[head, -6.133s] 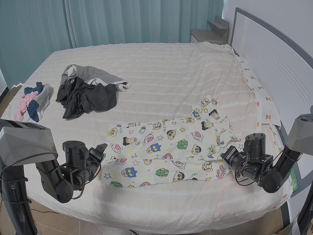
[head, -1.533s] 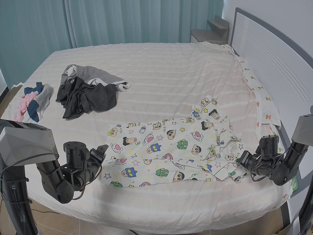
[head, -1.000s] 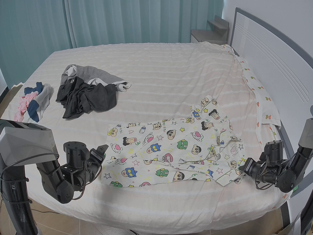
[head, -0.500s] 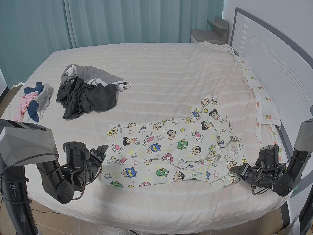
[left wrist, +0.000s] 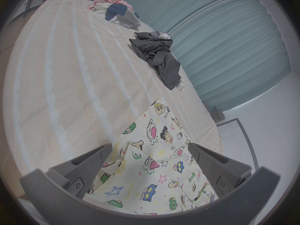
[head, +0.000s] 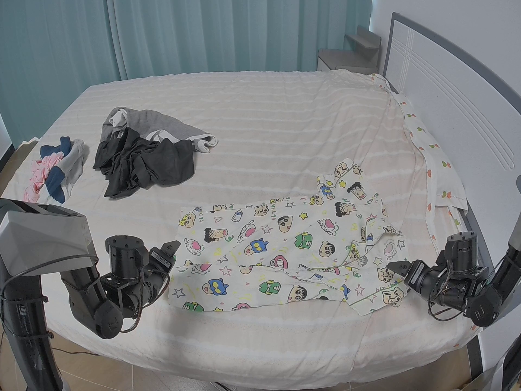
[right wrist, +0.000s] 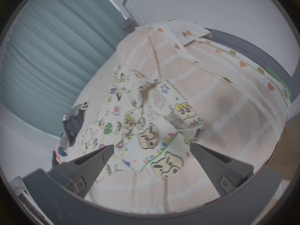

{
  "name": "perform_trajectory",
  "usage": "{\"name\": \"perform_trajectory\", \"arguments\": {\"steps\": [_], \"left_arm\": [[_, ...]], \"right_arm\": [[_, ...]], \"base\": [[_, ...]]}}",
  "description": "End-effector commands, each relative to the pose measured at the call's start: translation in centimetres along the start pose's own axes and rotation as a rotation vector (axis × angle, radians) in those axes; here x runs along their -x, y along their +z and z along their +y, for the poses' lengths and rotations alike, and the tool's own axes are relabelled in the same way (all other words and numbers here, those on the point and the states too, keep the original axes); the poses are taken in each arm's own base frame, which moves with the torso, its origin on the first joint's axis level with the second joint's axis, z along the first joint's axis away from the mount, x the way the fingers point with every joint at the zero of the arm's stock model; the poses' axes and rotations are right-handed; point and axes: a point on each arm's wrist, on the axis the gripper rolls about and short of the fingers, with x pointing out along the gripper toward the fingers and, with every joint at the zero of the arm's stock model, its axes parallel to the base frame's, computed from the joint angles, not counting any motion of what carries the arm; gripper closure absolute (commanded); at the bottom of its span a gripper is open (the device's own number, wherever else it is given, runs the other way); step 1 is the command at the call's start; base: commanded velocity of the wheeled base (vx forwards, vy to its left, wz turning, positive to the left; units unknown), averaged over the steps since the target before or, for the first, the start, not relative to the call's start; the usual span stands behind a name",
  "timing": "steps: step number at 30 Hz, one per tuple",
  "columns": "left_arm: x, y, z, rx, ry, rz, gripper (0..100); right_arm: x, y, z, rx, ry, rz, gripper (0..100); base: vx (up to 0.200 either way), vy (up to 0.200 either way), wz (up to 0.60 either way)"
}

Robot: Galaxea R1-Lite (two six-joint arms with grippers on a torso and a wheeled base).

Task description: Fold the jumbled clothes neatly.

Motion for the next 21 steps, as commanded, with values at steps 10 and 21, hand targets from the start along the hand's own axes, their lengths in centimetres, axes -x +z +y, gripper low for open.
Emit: {"name": "perform_trajectory", "arguments": {"steps": [10, 21], "left_arm": [[0.0, 0.0, 0.0, 0.000, 0.002, 0.000, 0], [0.0, 0.0, 0.0, 0.002, 0.000, -0.001, 0]], "right_arm": [[-1.8, -2.8, 3.1, 0.072, 0.145, 0.156, 0], [-7.3, -2.9, 2.7, 0.016, 0.094, 0.168, 0]], "base": [[0.000, 0.000, 0.00], [0.000, 0.000, 0.00]]}}
